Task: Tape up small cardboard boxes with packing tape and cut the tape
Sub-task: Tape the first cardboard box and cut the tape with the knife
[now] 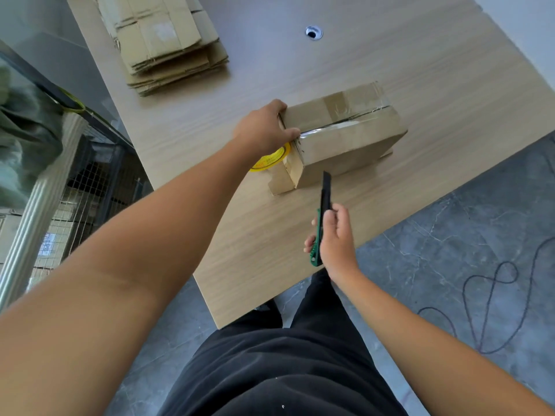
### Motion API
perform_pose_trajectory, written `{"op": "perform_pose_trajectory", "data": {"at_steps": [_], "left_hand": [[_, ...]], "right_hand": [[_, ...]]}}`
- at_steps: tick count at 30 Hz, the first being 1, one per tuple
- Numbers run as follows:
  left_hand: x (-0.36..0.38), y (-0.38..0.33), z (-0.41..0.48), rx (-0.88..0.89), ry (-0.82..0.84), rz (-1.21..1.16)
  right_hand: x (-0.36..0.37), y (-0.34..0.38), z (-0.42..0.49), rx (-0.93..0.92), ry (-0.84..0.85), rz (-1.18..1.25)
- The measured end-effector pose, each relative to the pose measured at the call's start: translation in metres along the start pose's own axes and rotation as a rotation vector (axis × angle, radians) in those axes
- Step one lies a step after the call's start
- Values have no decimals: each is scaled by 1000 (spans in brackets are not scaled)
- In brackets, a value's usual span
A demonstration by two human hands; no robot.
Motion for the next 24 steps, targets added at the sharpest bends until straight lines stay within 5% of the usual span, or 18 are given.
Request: {"op": "perform_pose_trajectory", "data": {"at_steps": [4, 8, 12, 16, 24], "left_hand": [[-1, 4, -1, -58, -15, -16], [-3, 6, -9, -71, -52, -26], [-1, 20, -19, -74, 8, -222], [5, 31, -34, 60, 98, -508], [22, 74, -53, -42, 271, -283]], "right_hand": [[-19, 100, 19, -207, -72, -54], [5, 177, 72, -316, -44, -624], [29, 158, 106, -124, 136, -979], [24, 144, 109, -68, 171, -1000], [26, 131, 117, 31, 415, -1016]]}}
Point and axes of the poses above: each hand's wrist, its own z-axis towards the middle knuckle, its own x-axis out of the palm, y = z × x, the point moved 9 cm from there along z, towards the middle knuckle, and after that the axes turned 13 degrees about y, right-handed, at the moved point
